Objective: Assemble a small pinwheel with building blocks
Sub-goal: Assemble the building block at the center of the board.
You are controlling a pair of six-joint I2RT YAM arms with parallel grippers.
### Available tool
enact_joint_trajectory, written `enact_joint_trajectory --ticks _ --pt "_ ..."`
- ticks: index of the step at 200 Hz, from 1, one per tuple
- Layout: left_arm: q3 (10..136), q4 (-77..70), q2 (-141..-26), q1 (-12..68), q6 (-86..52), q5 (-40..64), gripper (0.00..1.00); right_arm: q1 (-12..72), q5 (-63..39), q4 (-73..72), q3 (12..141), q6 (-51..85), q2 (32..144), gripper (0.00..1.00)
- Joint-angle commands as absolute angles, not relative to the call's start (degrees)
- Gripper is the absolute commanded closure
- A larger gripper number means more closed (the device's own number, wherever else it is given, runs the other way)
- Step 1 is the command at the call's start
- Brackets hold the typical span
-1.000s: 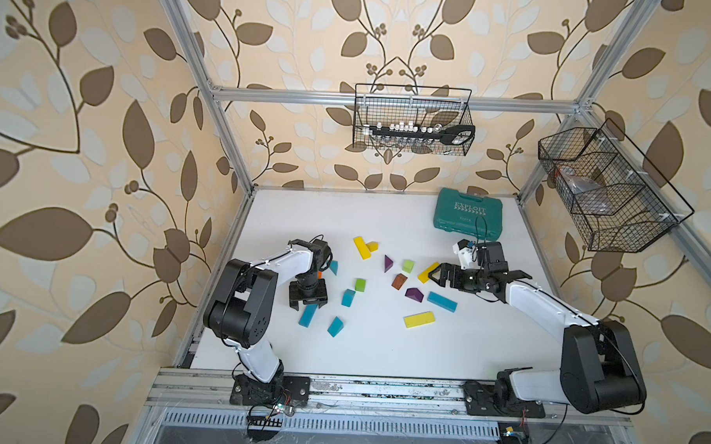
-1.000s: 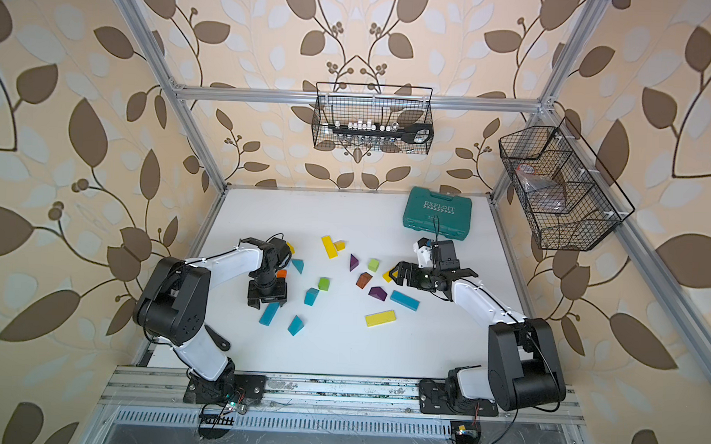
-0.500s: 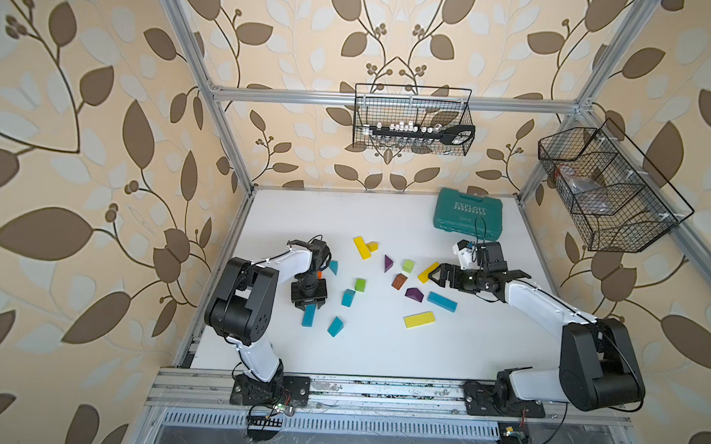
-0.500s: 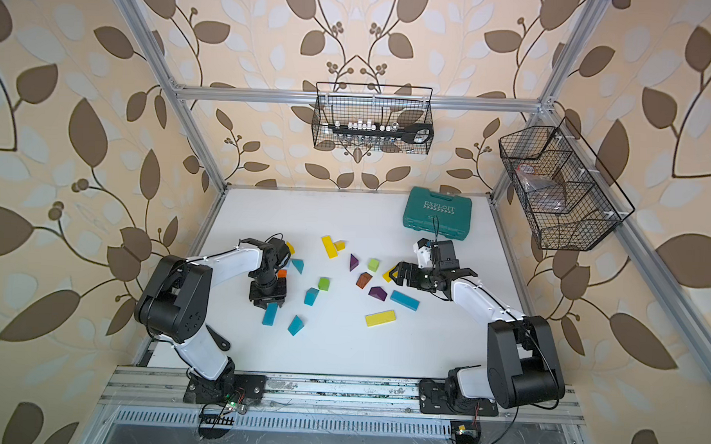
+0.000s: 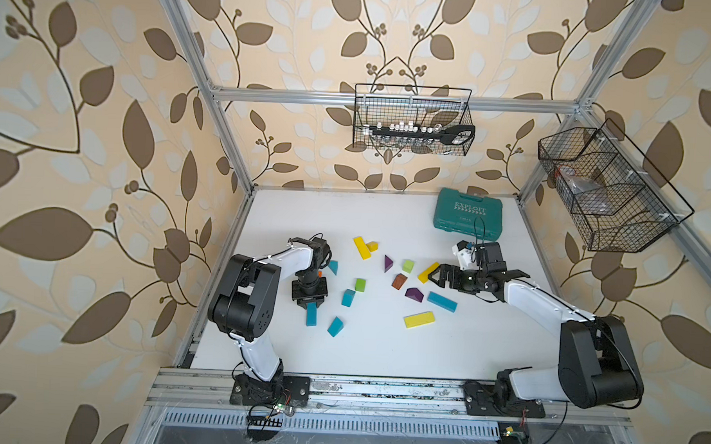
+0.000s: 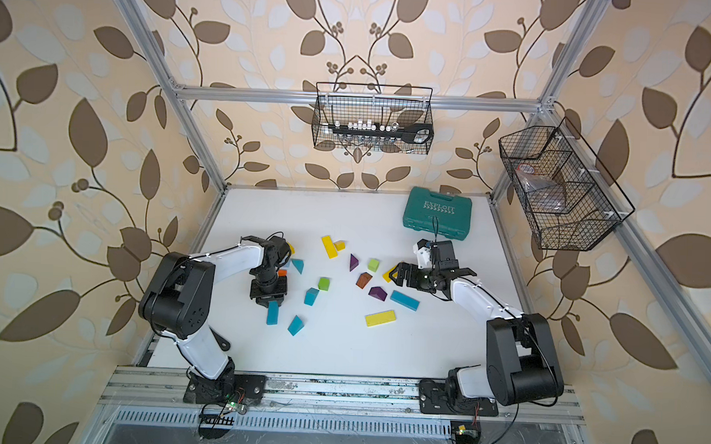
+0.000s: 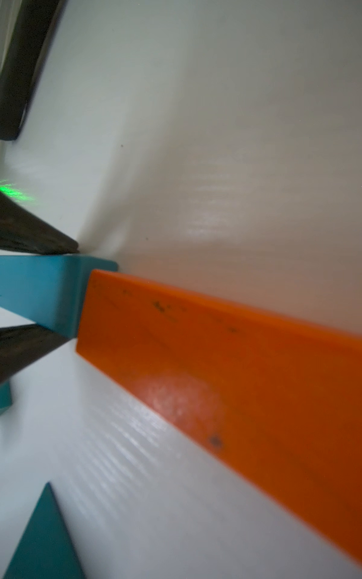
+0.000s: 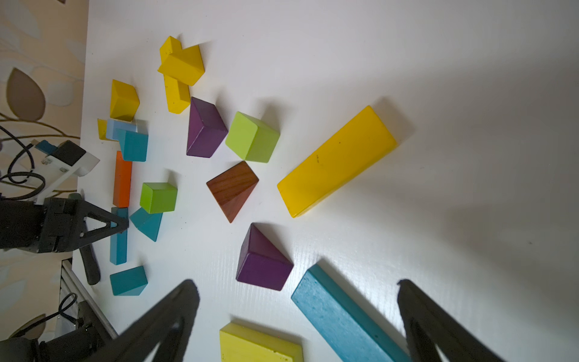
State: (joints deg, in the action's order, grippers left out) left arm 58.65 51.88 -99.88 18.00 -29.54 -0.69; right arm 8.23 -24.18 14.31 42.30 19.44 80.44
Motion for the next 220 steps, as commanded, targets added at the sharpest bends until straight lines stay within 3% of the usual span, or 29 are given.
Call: enact_joint_trajectory --ticks 1,93,158,220 --pt "58.1 51.7 -100.7 17.2 -28.6 -1.6 0.62 8.0 -23.7 14.3 42.6 19.3 81.0 0.0" --pt "61.2 52.3 -102.0 17.1 -26.0 0.4 0.52 8.1 -24.0 14.2 42.7 19.4 81.3 0.0" --pt "62.7 51.5 -100.9 17.1 -24.7 3.3 0.52 8.0 -24.3 14.0 42.7 19.5 81.7 0.0" --pt "63.2 53.3 -101.5 17.1 -25.4 -0.1 0.52 8.1 -24.2 14.1 42.7 19.4 81.7 0.0"
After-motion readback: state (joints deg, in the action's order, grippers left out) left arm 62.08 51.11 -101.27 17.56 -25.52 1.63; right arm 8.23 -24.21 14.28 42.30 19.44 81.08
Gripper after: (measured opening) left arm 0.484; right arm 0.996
